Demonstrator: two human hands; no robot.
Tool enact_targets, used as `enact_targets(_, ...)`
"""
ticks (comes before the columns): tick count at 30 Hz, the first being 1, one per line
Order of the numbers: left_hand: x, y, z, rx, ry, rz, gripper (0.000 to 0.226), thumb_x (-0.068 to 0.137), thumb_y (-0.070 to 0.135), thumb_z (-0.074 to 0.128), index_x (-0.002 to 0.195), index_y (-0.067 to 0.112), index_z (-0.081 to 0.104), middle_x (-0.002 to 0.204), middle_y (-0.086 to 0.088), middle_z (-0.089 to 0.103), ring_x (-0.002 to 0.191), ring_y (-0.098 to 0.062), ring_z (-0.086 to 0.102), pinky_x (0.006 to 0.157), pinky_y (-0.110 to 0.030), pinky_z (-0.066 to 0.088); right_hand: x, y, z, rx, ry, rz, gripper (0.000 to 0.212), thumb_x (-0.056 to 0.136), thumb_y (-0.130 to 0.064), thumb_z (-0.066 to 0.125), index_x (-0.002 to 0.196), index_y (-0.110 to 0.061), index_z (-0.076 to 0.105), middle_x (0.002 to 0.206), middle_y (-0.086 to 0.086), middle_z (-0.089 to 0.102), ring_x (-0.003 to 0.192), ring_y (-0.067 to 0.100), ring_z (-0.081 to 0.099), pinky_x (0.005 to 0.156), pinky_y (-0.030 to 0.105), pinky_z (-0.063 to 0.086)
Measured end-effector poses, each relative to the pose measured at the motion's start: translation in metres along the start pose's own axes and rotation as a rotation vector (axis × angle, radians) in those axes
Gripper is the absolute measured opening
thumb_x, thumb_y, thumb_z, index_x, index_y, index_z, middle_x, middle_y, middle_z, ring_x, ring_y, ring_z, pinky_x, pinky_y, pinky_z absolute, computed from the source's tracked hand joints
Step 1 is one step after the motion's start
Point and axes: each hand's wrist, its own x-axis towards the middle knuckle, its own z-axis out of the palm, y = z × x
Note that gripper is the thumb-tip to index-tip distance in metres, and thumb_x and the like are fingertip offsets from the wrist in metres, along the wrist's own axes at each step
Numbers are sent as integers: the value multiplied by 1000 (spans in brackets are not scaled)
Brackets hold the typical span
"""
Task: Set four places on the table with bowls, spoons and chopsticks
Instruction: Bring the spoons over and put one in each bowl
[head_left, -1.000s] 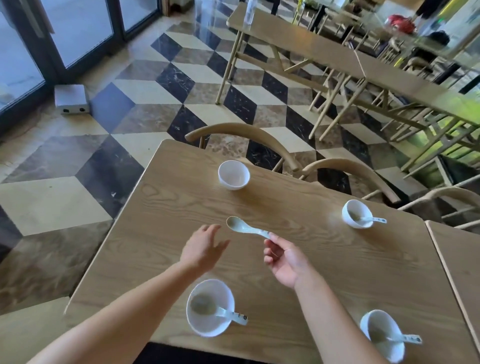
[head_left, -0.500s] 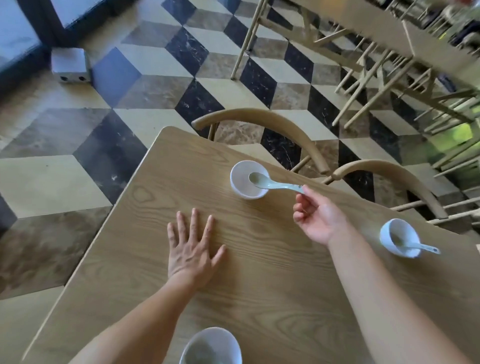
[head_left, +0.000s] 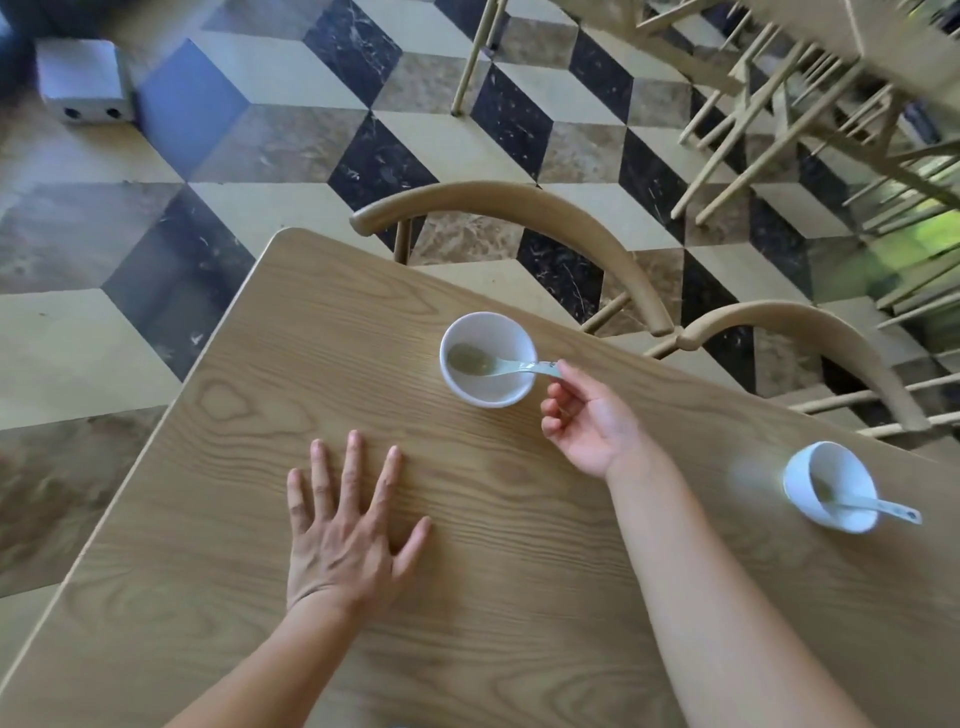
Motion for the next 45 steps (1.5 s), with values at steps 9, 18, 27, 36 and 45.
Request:
enact_targets(9,0,0,-3,-20,-11,-12,85,80,74,38,152,28,41,165,-14,24,151,-46,11,119,-62,11,-8,6,-8,-40,39,1,7,85,-16,72,84,-14,65,63,0,61,51,12,51,39,22,37)
enact_targets(18,-4,1,-3,15,-53,-31,81,85,75,30,154,33,31,166,-11,17,152,-44,4,120,-59,3,-54,35,-47,-142,99,-30,4,86,-18,69,87,-14,67,69,0,63,54,13,52,41,21,37)
enact_targets(27,14,9,-74,108,-556,-84,71,88,61,45,152,39,23,164,-5,17,145,-39,21,113,-52,30,-160,106,-134,-336,128,-6,16,95,-19,55,84,-12,64,69,2,59,53,14,48,48,23,30)
enact_targets(36,-145,135,-182,160,-358,90,28,94,35,46,104,16,65,110,-9,69,98,-30,64,74,-30,50,-289,124,-234,-655,97,-225,17,91,-18,54,75,-16,58,68,1,59,48,12,48,43,19,28)
enact_targets(45,-320,319,-182,108,-249,235,29,91,37,46,105,21,65,111,-5,68,100,-27,66,71,-29,49,-414,131,-399,-1077,301,-542,22,82,-31,56,63,-21,53,74,-2,64,77,22,58,68,27,46)
